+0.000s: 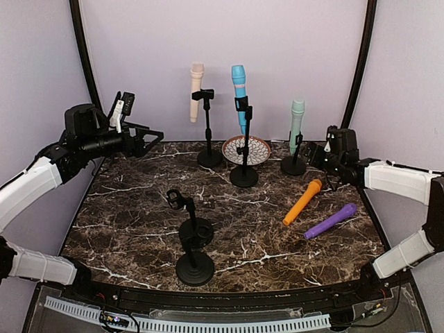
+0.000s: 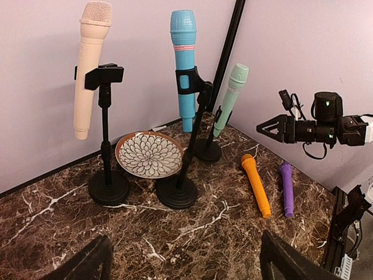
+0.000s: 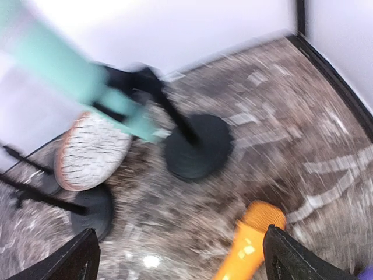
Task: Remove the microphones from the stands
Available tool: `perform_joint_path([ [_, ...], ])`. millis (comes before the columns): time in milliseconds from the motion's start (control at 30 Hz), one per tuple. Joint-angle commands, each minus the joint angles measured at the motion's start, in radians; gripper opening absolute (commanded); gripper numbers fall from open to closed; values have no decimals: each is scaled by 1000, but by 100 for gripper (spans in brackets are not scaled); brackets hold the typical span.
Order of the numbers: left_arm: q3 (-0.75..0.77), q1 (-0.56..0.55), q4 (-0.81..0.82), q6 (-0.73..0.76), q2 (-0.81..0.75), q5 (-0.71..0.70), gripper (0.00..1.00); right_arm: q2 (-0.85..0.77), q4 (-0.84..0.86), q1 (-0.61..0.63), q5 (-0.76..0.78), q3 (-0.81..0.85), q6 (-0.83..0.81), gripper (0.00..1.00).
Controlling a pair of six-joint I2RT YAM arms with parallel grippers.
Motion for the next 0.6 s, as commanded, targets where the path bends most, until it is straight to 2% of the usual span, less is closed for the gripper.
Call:
perform_joint_path([
  [0, -17, 7, 3, 19, -30, -7, 90, 53, 97, -5, -202, 165, -283, 99],
  [300, -31, 8, 3, 37, -50, -17, 92, 261, 88, -5, -119, 507, -439, 99],
  [400, -30, 8, 3, 41, -49, -18, 93, 309, 87, -5, -85, 573, -470, 97],
  [500, -30, 8, 3, 41, -49, -22, 93, 338, 109, -5, -40, 606, -495, 91],
  [567, -31, 9, 3, 43, -48, -23, 93, 350, 135, -5, -26, 614, -516, 79],
])
